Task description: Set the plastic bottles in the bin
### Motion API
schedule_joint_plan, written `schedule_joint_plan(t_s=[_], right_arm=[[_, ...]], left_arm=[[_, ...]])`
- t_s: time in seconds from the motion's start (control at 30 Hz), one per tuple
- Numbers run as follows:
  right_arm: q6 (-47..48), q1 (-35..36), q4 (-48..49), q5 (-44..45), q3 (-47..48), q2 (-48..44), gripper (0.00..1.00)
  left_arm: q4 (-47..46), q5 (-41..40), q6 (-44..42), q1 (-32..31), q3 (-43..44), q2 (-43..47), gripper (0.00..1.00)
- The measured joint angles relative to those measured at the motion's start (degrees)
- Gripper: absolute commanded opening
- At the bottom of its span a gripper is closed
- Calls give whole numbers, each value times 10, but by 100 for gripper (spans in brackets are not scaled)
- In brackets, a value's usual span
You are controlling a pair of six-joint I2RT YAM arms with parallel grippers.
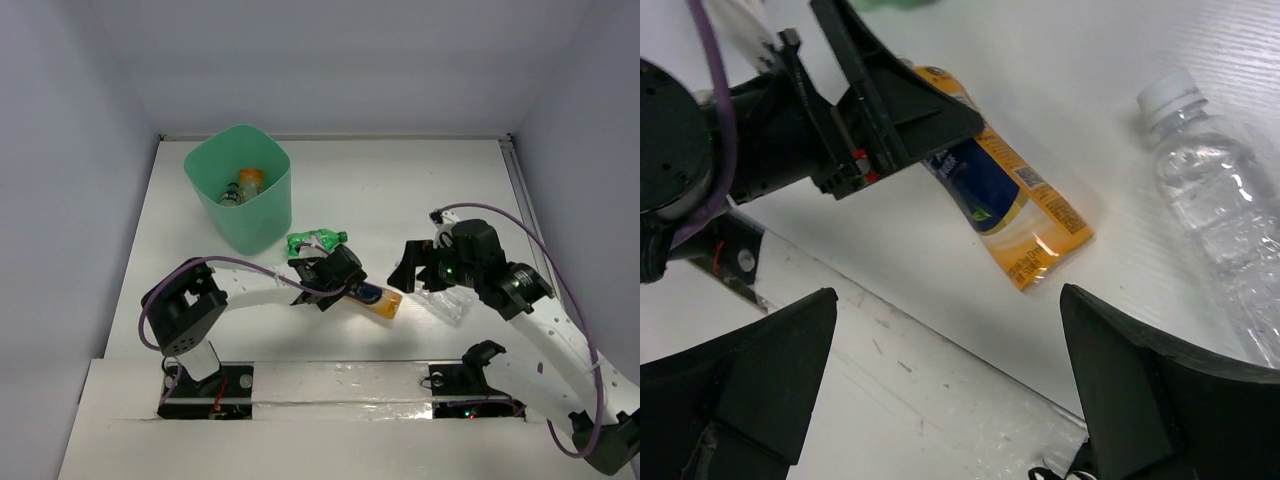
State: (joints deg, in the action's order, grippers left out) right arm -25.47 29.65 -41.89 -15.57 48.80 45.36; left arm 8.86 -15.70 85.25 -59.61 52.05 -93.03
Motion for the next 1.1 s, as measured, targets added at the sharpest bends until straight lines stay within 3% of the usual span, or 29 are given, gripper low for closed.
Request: schedule_joint_plan(t_s=[0.1,0.37,0.53,0.73,0.9,1.1], right_arm=[[-2,0,-8,26,0,18,97],[-5,0,-58,147,39,119,98],[-1,-4,-90,226,72,206,100],[4,-8,-133,277,108,313,100],[5,-8,-156,296,134,381,100],[7,-8,-177,316,185,463,100]], left_arm=[[4,-14,-15,1,2,-9,81],[3,-44,-70,1,2,-9,57],[1,-48,-122,1,-19,16,53],[14,-42,-196,1,-66,126,52],[13,-33,-256,1,-63,220,52],[34,-23,-308,1,-23,263,52]])
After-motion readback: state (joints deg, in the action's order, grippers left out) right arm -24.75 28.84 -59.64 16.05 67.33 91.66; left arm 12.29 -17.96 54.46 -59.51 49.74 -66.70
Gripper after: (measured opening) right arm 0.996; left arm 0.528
